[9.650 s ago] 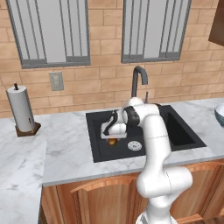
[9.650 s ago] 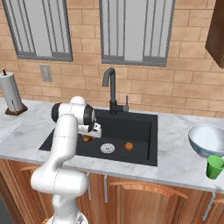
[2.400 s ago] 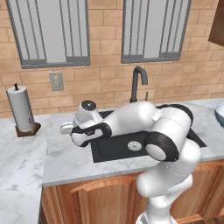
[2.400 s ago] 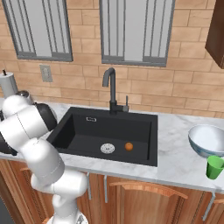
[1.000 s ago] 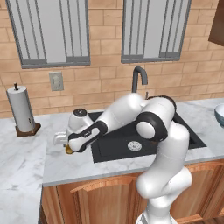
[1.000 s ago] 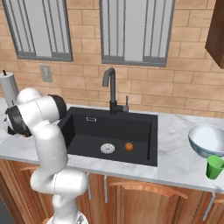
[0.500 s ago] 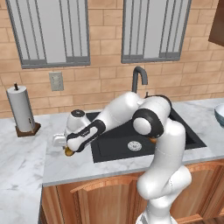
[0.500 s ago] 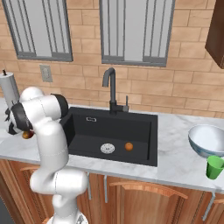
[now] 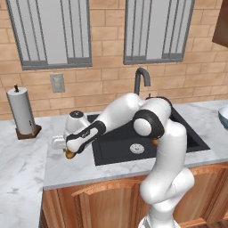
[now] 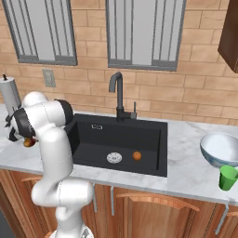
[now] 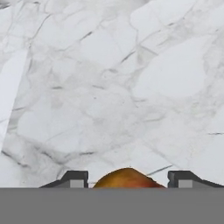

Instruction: Remove the mango and tangerine from the sink. Then move the bowl and cup from the counter to the sink for washing.

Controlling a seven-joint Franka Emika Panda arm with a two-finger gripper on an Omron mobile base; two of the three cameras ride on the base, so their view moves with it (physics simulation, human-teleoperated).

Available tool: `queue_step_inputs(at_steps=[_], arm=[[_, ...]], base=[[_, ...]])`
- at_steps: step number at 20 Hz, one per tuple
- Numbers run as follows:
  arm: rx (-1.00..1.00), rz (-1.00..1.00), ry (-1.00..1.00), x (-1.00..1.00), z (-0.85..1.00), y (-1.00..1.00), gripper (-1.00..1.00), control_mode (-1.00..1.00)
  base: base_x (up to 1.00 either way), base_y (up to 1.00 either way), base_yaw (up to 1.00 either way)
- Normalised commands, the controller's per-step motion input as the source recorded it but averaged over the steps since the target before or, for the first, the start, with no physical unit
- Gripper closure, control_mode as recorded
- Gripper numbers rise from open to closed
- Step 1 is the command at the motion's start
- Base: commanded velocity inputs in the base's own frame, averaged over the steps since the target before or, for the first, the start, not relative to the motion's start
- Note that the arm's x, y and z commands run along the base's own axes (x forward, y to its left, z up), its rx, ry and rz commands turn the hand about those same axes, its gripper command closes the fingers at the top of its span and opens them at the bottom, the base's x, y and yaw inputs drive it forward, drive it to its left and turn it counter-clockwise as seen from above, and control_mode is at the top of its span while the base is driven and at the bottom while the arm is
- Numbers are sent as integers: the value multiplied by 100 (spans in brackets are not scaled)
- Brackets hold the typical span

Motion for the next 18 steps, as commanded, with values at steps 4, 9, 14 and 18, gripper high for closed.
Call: queue_step_inputs(at_steps=[4,9,14,18], arm=[[0,-7,0,-15,-13,1,-100,-100],[0,-10,0,-20,0,-2,-100,-100],[0,-9,0,-23,14,-17,-100,-100],[-2,-15,0,-12,21,-24,-100,-100]], base=[[0,0,0],[0,0,0],[0,0,0],[0,0,0]])
